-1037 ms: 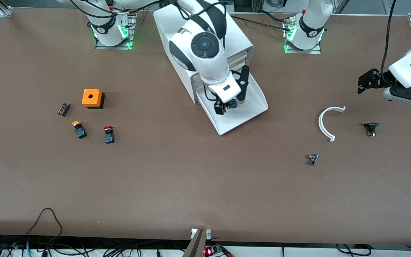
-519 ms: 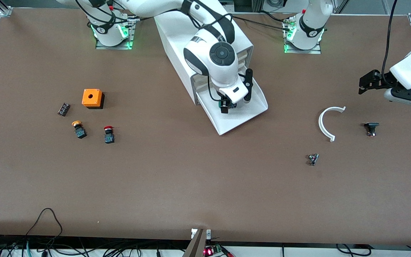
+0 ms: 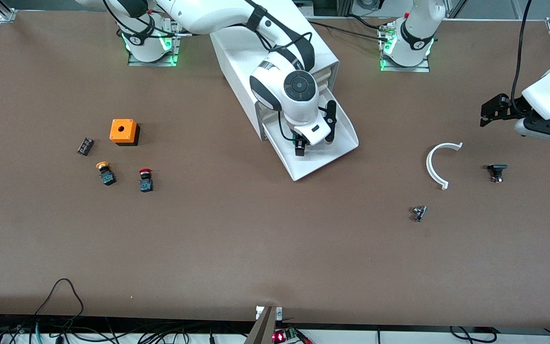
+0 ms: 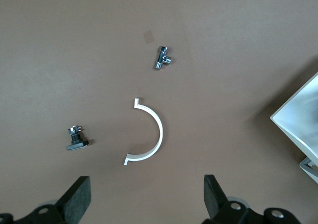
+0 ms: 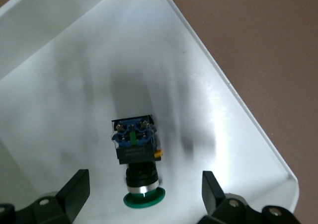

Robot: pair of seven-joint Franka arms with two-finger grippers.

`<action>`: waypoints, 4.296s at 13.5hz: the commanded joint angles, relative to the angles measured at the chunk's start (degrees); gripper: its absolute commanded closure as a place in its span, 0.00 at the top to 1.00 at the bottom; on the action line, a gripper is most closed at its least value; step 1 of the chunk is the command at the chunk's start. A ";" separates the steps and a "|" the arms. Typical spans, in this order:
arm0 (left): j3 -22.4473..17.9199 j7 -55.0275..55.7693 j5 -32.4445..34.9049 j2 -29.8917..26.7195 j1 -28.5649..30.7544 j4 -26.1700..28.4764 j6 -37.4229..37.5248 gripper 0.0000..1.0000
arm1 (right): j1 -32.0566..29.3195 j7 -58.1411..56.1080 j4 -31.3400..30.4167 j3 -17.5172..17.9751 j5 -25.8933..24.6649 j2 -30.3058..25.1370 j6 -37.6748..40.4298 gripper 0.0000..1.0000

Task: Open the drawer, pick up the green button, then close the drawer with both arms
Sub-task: 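Lower the right gripper onto the green push button and grasp it, then lift the green button out with the right gripper while the left gripper approaches, then push the drawer shut with the left gripper while the right gripper carries the button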

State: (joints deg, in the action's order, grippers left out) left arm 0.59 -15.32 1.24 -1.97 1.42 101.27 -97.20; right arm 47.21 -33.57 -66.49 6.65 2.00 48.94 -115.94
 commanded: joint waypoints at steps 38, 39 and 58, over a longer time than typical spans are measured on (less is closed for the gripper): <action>2.14 32.23 -4.75 24.71 -10.81 5.51 -32.41 1.00 | -15.11 25.90 -11.63 -4.54 -3.59 -15.98 -2.09 0.18; 2.05 37.85 -4.75 26.39 -13.70 5.86 -34.53 1.00 | -15.91 27.49 -13.30 -4.54 -3.59 -16.51 -2.01 0.18; 21.21 62.78 -6.16 29.21 -22.96 19.14 -40.53 1.00 | -27.52 57.75 -49.71 -4.28 -4.29 -23.54 -25.48 1.00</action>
State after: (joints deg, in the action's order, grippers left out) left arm 21.13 48.27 -3.41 29.41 -21.88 118.53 -139.02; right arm 19.86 22.69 -114.62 2.23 -1.61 28.00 -141.18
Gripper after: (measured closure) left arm 0.000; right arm 0.520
